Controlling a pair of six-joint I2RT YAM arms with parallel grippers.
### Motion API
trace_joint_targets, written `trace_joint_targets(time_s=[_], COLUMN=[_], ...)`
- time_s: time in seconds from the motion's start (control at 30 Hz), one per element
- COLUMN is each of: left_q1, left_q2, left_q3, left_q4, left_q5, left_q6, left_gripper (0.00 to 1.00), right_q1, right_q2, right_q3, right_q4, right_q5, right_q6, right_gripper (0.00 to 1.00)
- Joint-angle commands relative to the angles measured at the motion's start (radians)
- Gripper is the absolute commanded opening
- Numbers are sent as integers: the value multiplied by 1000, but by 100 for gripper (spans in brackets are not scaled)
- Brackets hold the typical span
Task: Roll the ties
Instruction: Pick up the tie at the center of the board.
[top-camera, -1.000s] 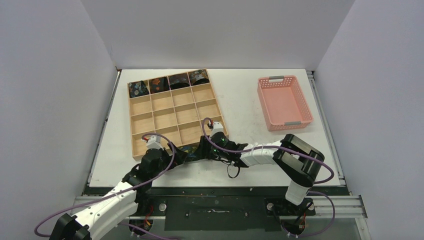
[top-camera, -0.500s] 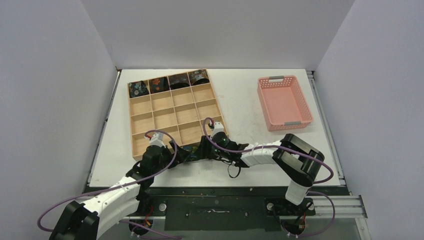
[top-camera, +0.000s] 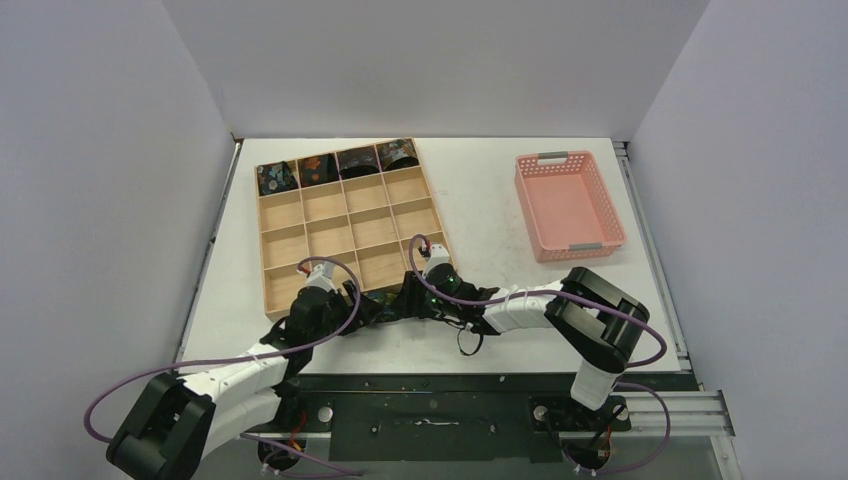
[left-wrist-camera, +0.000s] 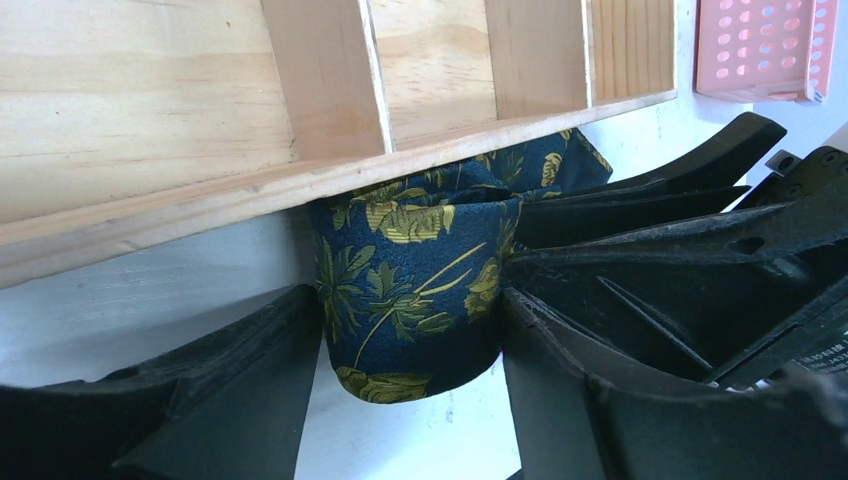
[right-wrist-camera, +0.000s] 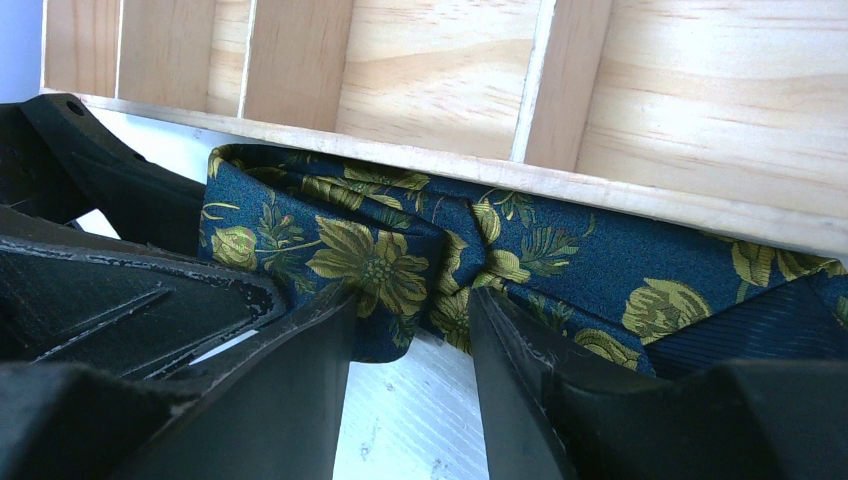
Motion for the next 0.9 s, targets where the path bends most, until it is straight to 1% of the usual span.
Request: trace_joint_targets(time_s=[0.0, 0.13, 0.43, 0.63, 0.77, 0.87], left_q1=[5, 6, 6, 6, 5, 5], left_q2=[13, 16, 26, 29, 39, 56], left_q3=[48, 55, 67, 86, 86, 82], left_q4=[59, 59, 42, -3, -4, 19], left_q5=[28, 31, 37, 48, 64, 94], left_q6=[15, 20, 32, 47, 48, 38], left_gripper=[60, 51, 37, 26, 19, 13], right_q1=[-12, -12, -11, -15, -32, -53], right_q2=[-7, -11, -26, -131, -223, -251], right_q3=[-28, -30, -26, -36, -55, -62], right_q4=[-45, -40, -43, -102, -162, -197], right_q5=[36, 31, 15, 33, 88, 142], right_q6=[-17, -16, -5, -1, -33, -66], right_gripper=[45, 45, 47, 59, 60, 57])
